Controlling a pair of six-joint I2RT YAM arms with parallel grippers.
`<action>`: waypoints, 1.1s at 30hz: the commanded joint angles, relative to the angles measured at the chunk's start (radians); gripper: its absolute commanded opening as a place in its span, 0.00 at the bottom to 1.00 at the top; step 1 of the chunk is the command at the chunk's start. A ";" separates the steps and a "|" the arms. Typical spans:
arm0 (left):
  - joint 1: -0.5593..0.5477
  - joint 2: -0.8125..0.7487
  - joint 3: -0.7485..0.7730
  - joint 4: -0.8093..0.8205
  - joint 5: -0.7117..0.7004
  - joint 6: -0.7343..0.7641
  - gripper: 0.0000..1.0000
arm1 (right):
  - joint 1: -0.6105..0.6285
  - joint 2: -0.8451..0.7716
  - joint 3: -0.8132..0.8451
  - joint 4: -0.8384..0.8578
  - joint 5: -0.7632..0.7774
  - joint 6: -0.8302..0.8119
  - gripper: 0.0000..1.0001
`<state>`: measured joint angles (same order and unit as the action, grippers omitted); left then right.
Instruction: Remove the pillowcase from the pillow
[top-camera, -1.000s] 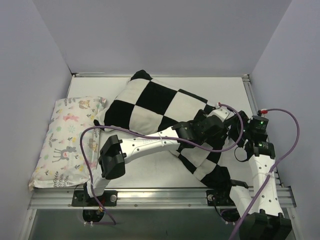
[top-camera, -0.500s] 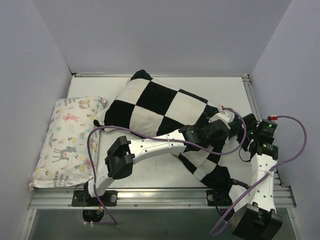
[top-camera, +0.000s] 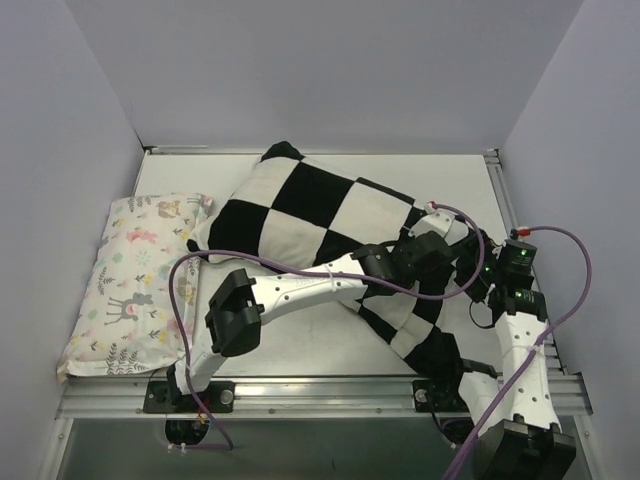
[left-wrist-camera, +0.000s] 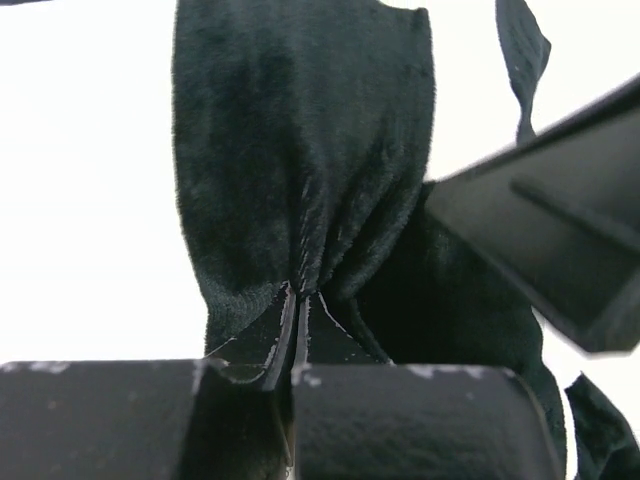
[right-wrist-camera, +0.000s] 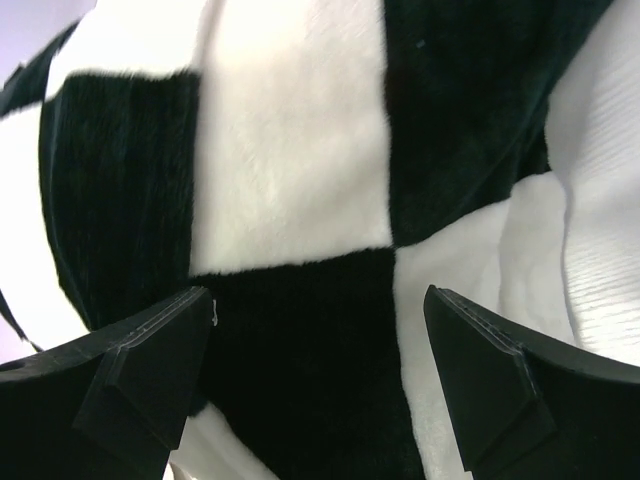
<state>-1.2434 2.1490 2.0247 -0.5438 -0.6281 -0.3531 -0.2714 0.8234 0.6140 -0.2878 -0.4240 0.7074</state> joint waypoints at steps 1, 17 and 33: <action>0.050 -0.113 -0.032 0.024 -0.051 -0.033 0.00 | 0.066 -0.030 -0.003 0.022 0.031 -0.025 0.90; 0.171 -0.235 -0.215 0.170 0.185 -0.089 0.00 | 0.411 -0.108 -0.069 0.157 0.189 -0.016 0.95; 0.193 -0.307 -0.270 0.157 0.205 -0.080 0.00 | 0.517 0.085 -0.069 0.280 0.343 0.032 0.85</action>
<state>-1.0721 1.9385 1.7653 -0.4263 -0.4103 -0.4400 0.2440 0.9268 0.5537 -0.0692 -0.1425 0.7174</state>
